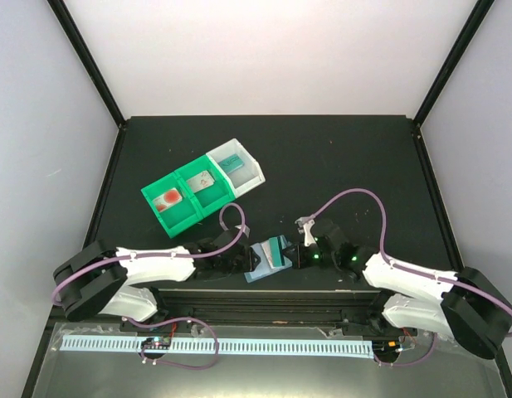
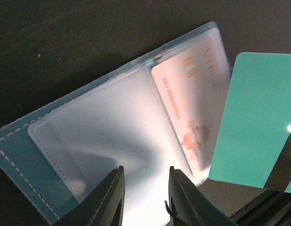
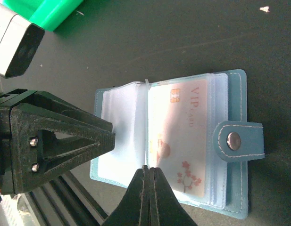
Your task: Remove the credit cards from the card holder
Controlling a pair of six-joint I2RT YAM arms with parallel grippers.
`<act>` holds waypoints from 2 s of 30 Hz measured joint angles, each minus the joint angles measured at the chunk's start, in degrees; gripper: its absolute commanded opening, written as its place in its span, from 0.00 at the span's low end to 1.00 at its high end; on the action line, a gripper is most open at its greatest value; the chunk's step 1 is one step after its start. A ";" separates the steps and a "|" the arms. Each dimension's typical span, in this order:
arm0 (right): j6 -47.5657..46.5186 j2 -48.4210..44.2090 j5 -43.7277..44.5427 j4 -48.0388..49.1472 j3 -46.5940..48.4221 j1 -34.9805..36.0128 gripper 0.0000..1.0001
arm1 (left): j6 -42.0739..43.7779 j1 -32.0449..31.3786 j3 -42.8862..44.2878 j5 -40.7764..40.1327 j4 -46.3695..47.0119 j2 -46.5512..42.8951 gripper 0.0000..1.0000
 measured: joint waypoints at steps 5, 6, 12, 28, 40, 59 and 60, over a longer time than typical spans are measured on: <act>1.84 -3.48 0.13 -3.67 1.90 -0.04 0.01 | 3.56 -0.26 2.43 -1.51 -2.91 -2.34 0.28; 2.32 -4.17 0.15 -4.44 2.47 -0.04 0.01 | 4.28 -0.33 2.69 -1.79 -2.99 -3.19 0.28; 5.49 -7.45 1.05 -8.48 5.01 -0.04 0.01 | 9.20 -0.42 2.78 -3.32 -3.28 -11.56 0.29; 23.96 -10.08 2.82 -20.04 13.57 -0.26 0.01 | 47.84 -17.22 -1.33 -14.16 4.07 -25.70 0.50; 29.18 -14.91 -0.98 -19.52 13.75 -0.26 0.01 | 69.61 -26.47 3.82 -32.76 7.74 -13.90 0.47; 32.79 -16.85 -2.56 -14.99 9.09 -0.61 0.01 | 78.14 -29.62 4.13 -48.33 16.83 -5.14 0.01; 32.85 -16.85 -2.43 -14.88 8.98 -0.63 0.01 | 78.14 -29.64 4.13 -48.54 16.83 -5.14 0.02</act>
